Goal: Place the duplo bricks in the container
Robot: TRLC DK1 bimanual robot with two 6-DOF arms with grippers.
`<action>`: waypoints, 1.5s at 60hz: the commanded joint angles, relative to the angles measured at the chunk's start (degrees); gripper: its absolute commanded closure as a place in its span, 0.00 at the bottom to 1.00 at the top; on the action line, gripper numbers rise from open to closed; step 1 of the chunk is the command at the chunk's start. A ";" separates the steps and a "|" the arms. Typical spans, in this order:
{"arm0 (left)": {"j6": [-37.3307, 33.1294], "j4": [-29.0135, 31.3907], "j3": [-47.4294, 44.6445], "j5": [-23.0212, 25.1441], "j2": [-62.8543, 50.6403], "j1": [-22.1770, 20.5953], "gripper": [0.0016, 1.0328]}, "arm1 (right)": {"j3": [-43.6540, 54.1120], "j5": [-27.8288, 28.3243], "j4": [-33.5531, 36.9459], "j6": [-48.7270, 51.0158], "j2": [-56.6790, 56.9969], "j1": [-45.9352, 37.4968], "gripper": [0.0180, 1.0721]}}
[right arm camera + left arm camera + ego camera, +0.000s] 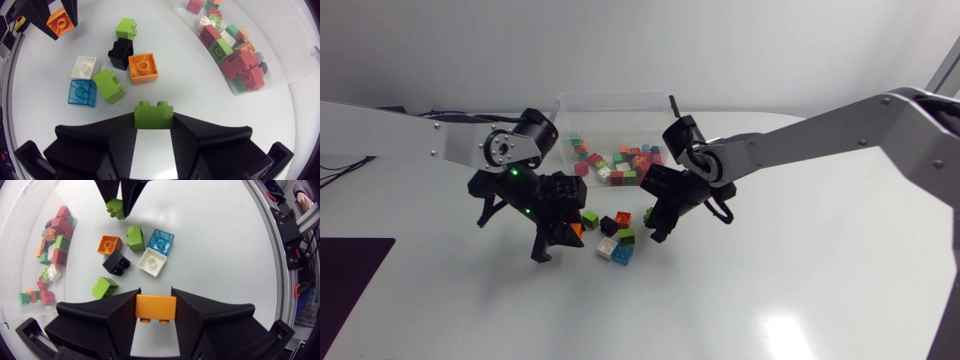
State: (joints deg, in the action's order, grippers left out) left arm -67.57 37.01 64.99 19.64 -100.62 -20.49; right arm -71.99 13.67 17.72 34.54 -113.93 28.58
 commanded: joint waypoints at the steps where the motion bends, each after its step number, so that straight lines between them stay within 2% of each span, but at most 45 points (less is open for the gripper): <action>1: -0.54 1.04 1.37 0.84 3.76 0.80 0.72 | 0.97 -0.14 1.62 -0.27 5.21 -0.72 0.81; 14: 6.93 1.13 9.54 5.23 6.66 3.70 0.72 | -2.28 1.36 5.22 -2.29 14.70 -2.56 0.81; 20: 11.41 -0.54 13.58 6.90 5.78 4.85 0.72 | -4.74 1.97 5.58 -4.05 16.46 -3.00 0.81; 27: 17.91 -5.20 17.89 7.52 3.50 6.08 0.71 | -8.61 2.85 5.66 -6.16 16.63 -3.53 0.81; 55: 37.25 -20.67 30.55 7.61 -8.28 9.50 0.70 | -25.40 2.94 1.71 -13.71 4.86 -4.85 0.80; 69: 41.12 -25.24 34.50 7.08 -13.99 10.30 0.70 | -32.52 2.68 -1.72 -16.18 -3.23 -5.02 0.80; 76: 43.58 -27.52 35.73 4.27 -16.89 10.12 0.62 | -37.26 0.74 -1.72 -16.62 -9.12 -5.11 0.79; 77: 44.02 -27.96 35.99 3.30 -17.42 10.03 0.52 | -37.88 0.39 -1.72 -16.62 -9.82 -5.02 0.78; 79: 44.37 -28.05 36.26 1.98 -17.86 9.86 0.36 | -39.72 -0.49 -1.63 -16.62 -11.93 -4.94 0.68; 82: 45.16 -28.40 36.17 0.58 -17.86 9.77 0.18 | -41.92 -1.37 -0.84 -16.44 -14.04 -4.94 0.44; 83: 45.25 -28.40 35.99 0.40 -17.68 9.68 0.15 | -42.71 -1.72 -0.49 -16.35 -14.65 -4.94 0.32; 86: 45.25 -28.40 35.03 -0.57 -16.63 9.59 0.12 | -43.24 -1.89 -0.14 -16.35 -15.09 -5.02 0.13; 90: 45.25 -28.49 32.30 -0.83 -13.55 9.77 0.09 | -42.27 -1.98 -0.05 -15.91 -14.04 -5.02 0.09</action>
State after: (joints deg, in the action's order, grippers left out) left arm -23.88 9.34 98.91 19.11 -117.12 -10.57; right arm -113.36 12.03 16.99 19.27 -127.72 23.88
